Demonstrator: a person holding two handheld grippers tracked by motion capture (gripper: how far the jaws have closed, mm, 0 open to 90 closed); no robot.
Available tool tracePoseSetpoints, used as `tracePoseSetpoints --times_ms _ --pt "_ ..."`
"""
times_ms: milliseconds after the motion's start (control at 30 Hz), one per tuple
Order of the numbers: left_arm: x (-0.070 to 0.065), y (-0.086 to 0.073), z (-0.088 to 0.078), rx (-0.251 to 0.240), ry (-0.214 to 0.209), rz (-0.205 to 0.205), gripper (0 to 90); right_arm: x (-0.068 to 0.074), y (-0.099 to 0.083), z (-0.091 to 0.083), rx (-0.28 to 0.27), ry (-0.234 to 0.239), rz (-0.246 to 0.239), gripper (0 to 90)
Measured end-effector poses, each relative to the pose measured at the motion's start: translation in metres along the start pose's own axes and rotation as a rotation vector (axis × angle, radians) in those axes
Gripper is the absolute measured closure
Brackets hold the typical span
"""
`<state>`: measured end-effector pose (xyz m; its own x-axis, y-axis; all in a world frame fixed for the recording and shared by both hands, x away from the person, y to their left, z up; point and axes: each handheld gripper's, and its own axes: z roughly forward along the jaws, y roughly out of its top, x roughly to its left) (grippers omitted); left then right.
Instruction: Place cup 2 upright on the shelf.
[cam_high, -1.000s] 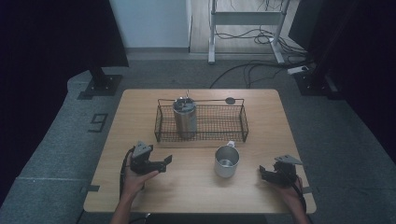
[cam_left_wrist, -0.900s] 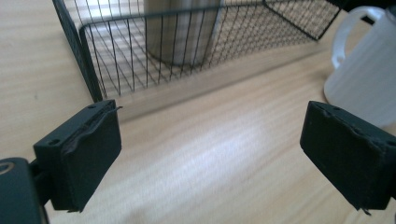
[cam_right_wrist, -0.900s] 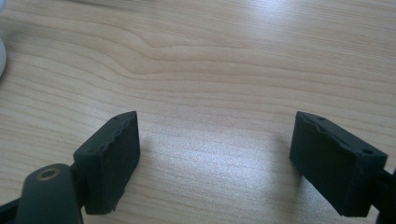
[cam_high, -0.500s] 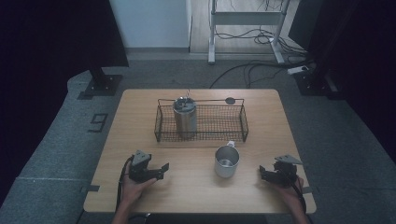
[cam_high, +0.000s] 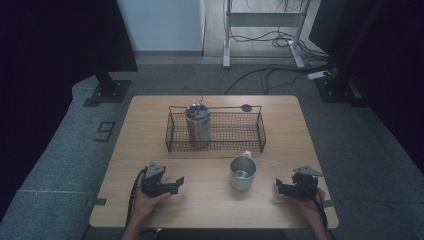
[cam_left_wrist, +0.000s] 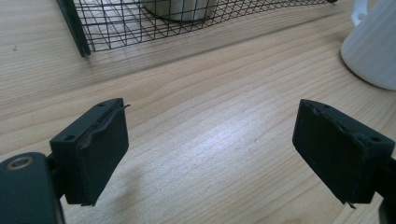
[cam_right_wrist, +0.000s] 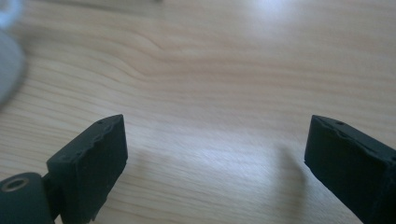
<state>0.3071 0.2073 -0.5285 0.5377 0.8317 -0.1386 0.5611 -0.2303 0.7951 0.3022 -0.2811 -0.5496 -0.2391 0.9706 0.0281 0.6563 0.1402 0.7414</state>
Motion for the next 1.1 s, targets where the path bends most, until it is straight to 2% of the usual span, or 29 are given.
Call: tracePoseSetpoints --times_ms 100,300,567,833,1100 --pt "-0.001 0.000 0.000 0.003 -0.003 0.000 10.8 0.004 0.003 -0.006 -0.038 0.027 -0.001 6.2" --pt "-0.001 0.000 -0.001 0.008 -0.009 0.000 10.8 0.012 0.008 -0.019 -0.082 0.063 -0.017 6.4" --pt "-0.001 -0.001 -0.002 0.009 -0.008 -0.001 10.9 0.023 0.014 -0.031 -0.128 0.130 -0.018 9.2" --pt "-0.004 0.000 -0.003 -0.001 0.000 -0.002 11.5 0.037 0.020 -0.042 -0.174 0.216 -0.023 12.0" --pt "-0.003 -0.001 -0.002 0.005 0.002 -0.005 11.8 0.051 0.024 -0.048 -0.207 0.273 -0.038 12.0"
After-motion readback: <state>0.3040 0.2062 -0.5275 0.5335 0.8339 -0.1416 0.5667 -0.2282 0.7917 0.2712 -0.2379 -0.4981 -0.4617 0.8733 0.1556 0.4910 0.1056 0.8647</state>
